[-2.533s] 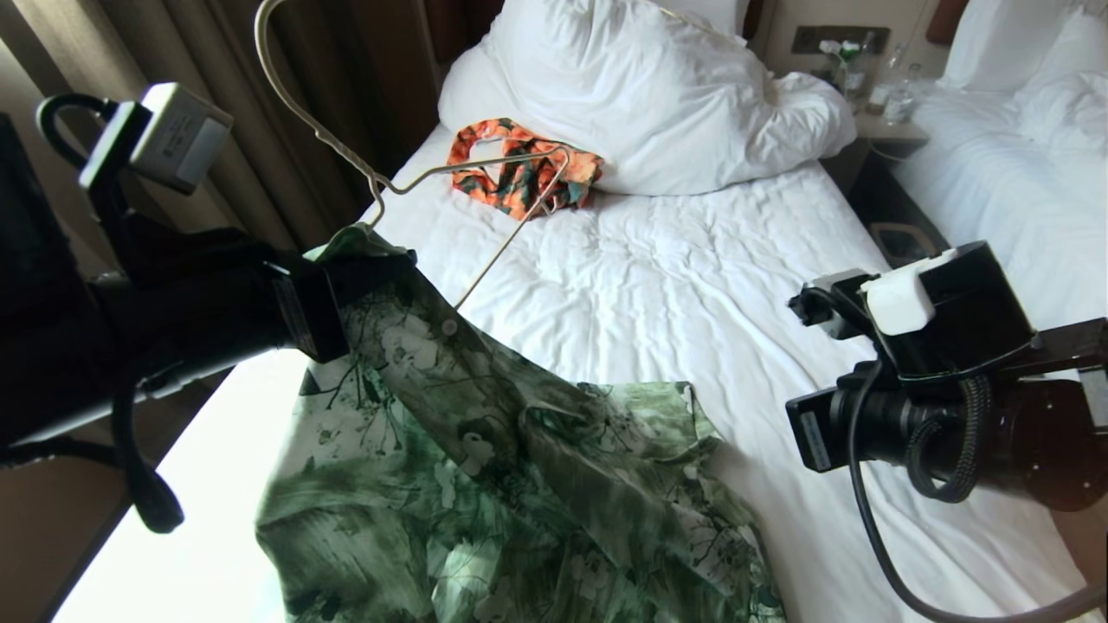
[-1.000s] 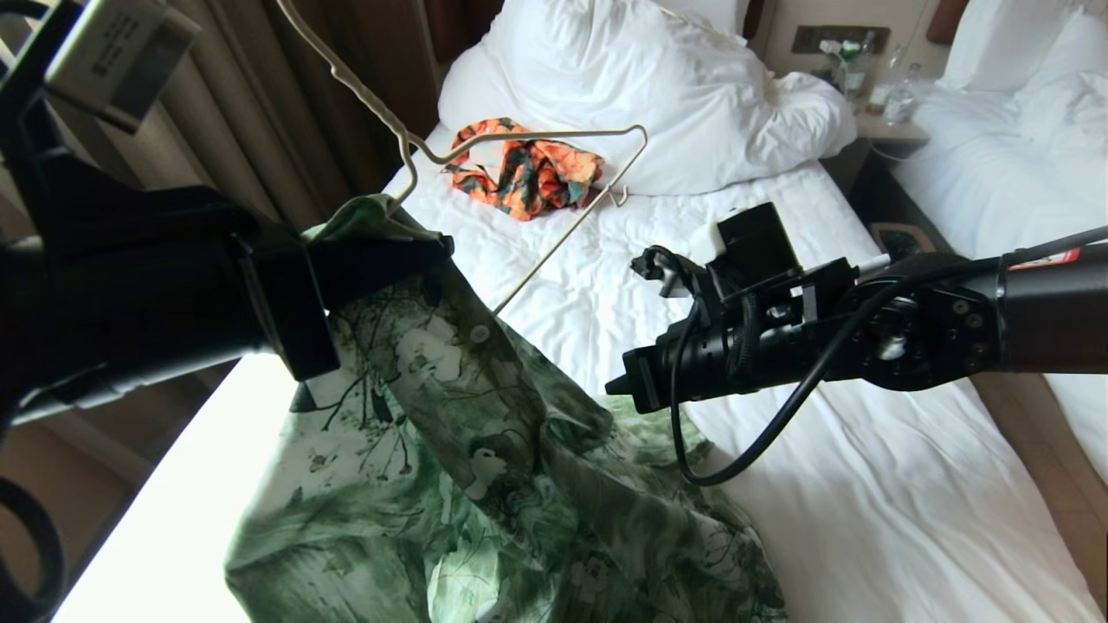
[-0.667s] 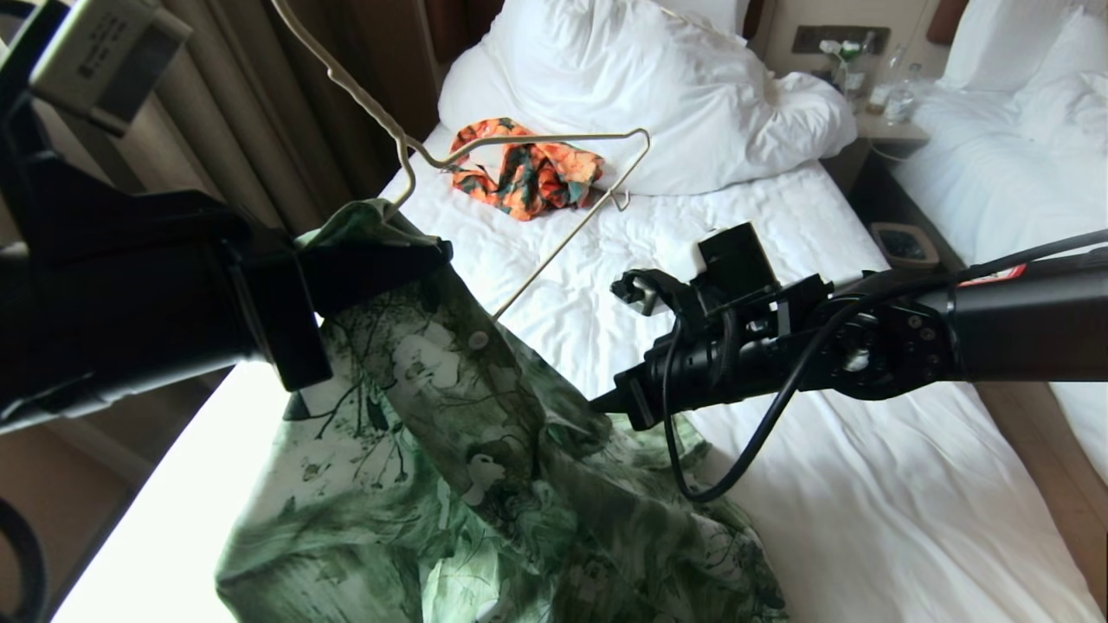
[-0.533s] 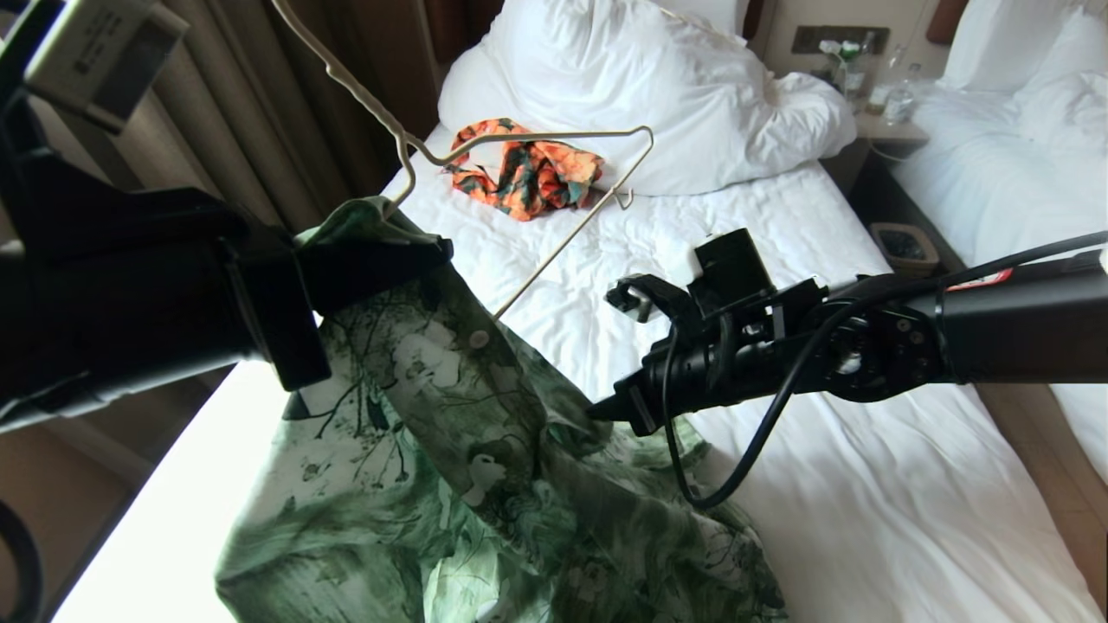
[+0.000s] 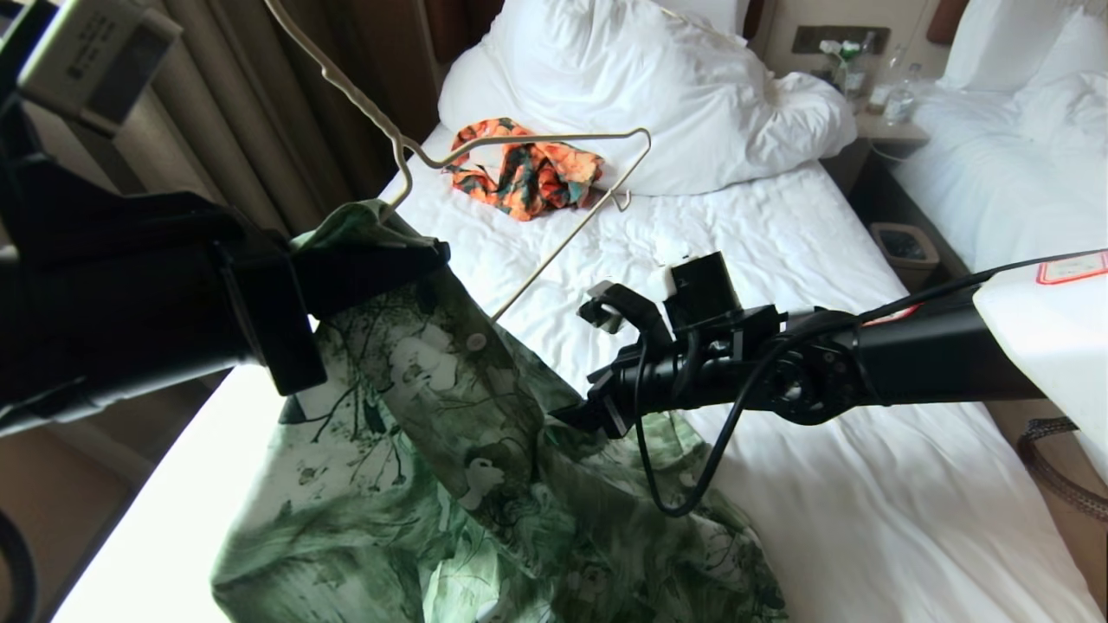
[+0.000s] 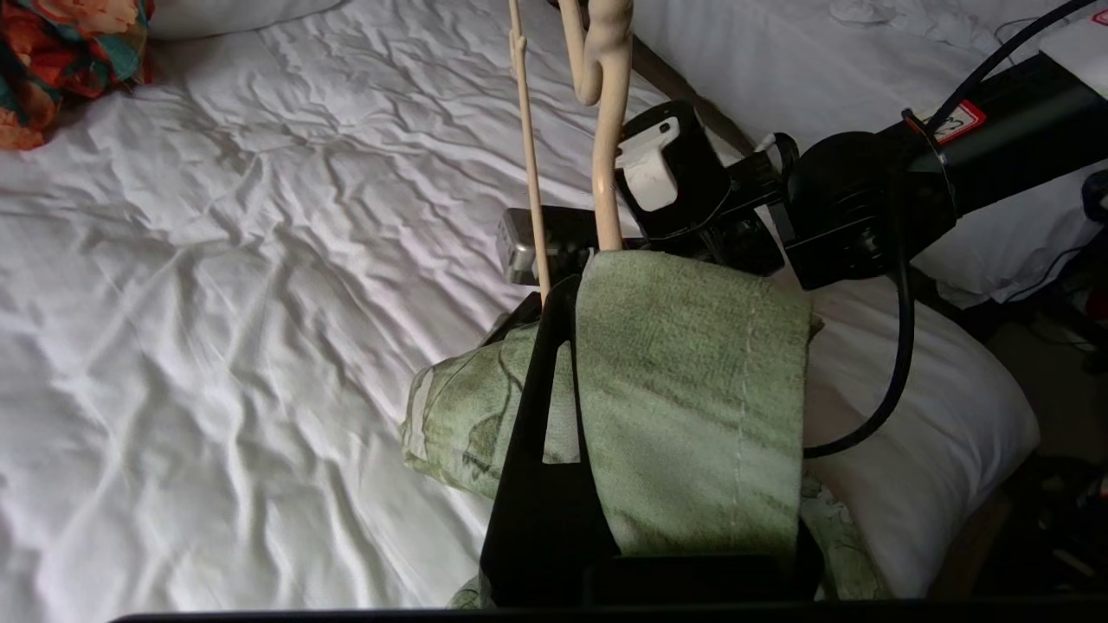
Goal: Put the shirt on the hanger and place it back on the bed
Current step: Hook the other side of the shirt onto the hanger
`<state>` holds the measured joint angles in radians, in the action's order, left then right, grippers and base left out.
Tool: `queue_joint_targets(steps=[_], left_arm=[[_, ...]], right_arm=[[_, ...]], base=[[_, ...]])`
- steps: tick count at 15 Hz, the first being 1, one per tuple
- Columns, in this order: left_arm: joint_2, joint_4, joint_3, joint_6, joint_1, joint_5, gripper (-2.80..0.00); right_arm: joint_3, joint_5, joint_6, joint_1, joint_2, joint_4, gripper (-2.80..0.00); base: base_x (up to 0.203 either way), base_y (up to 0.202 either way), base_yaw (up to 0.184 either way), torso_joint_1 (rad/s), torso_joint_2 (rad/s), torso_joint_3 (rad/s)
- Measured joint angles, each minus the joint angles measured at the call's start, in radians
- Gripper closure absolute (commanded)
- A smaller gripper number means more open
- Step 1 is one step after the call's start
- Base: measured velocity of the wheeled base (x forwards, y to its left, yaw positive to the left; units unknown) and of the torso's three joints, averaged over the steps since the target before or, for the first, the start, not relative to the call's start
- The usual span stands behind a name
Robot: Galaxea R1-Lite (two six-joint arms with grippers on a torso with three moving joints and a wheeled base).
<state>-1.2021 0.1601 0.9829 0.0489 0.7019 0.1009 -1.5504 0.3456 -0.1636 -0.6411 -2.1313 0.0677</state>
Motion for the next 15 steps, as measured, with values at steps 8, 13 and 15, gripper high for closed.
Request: queue_joint_targets(steps=[8, 13, 15], left_arm=[[0.003, 0.002, 0.027, -0.001, -0.014, -0.001, 0.00], [0.003, 0.001, 0.031, -0.007, -0.020, -0.002, 0.00], [0.004, 0.001, 0.030, -0.008, -0.022, -0.001, 0.00]], right_arm=[[-0.007, -0.002, -0.024, -0.019, -0.028, -0.016, 0.00], [-0.003, 0.002, -0.018, -0.029, -0.028, -0.017, 0.00], [-0.002, 0.002, -0.014, -0.032, -0.026, -0.018, 0.00]], base=[[0.000, 0.000, 0.000, 0.000, 0.00, 0.000], [0.000, 0.000, 0.000, 0.000, 0.00, 0.000], [0.000, 0.000, 0.000, 0.000, 0.00, 0.000]])
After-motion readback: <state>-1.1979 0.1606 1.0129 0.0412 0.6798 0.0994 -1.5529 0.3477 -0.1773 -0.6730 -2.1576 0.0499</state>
